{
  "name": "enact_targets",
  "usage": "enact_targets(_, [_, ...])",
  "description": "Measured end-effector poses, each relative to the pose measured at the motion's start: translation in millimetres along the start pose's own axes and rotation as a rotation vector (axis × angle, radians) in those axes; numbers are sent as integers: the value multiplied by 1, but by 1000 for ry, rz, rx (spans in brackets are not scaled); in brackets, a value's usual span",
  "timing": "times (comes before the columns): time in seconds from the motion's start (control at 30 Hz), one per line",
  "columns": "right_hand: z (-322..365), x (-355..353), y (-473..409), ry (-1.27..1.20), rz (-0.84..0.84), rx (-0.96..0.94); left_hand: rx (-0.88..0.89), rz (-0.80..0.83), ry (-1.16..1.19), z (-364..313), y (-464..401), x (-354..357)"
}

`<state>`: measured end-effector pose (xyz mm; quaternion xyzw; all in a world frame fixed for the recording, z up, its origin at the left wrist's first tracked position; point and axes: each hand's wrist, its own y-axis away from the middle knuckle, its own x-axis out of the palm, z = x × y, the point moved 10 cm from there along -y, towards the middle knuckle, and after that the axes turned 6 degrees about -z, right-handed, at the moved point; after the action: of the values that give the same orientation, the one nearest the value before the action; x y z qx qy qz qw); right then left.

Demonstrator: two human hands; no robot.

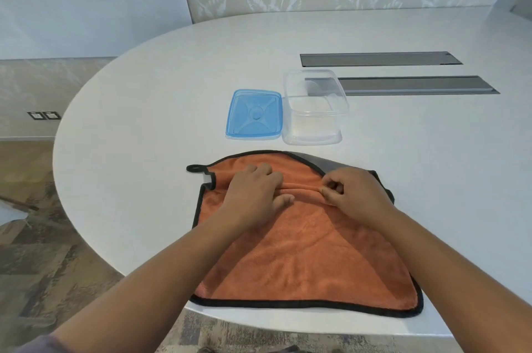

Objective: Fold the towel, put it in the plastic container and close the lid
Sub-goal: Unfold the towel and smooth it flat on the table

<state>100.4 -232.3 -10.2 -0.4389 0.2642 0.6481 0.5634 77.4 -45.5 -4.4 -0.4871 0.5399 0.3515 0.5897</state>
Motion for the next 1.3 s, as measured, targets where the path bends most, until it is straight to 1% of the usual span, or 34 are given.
enact_targets(0.1, [-6,2,-2,52,-24,0,-60,51,-23,12,4,13])
enact_targets(0.2, [-9,-1,-5,143,-29,0,-130,173,17,23,3,20])
enact_targets(0.3, [-14,6,-5,285,66,36,-195,328,72,27,5,32])
enact_targets(0.4, [-27,13,-3,338,208,127,-219,435,100,27,11,42])
enact_targets(0.53, [-45,15,1,391,303,215,-221,469,74,31,16,51])
enact_targets(0.63, [-41,20,3,403,362,207,-213,459,62,35,16,54])
enact_targets(0.7, [-33,28,7,367,425,163,-204,433,68,34,16,53])
enact_targets(0.73, [-30,33,9,341,457,144,-201,391,74,34,15,51])
enact_targets(0.77, [-29,36,11,320,477,133,-200,322,85,34,14,47])
enact_targets(0.83, [-30,38,12,310,465,125,-207,122,116,36,13,31])
enact_targets(0.9, [-33,37,10,322,407,127,-183,-71,124,37,15,16])
enact_targets(0.93, [-34,36,9,330,368,127,-162,-124,118,35,16,11])
enact_targets(1.03, [-34,33,6,343,250,122,-128,-119,75,29,21,9])
enact_targets(1.1, [-34,32,6,357,204,123,-125,-125,43,28,22,8])
enact_targets(1.23, [-35,26,7,356,133,123,-85,-242,21,23,30,-2])
enact_targets(1.3, [-34,24,8,353,119,122,-81,-252,10,21,35,-3])
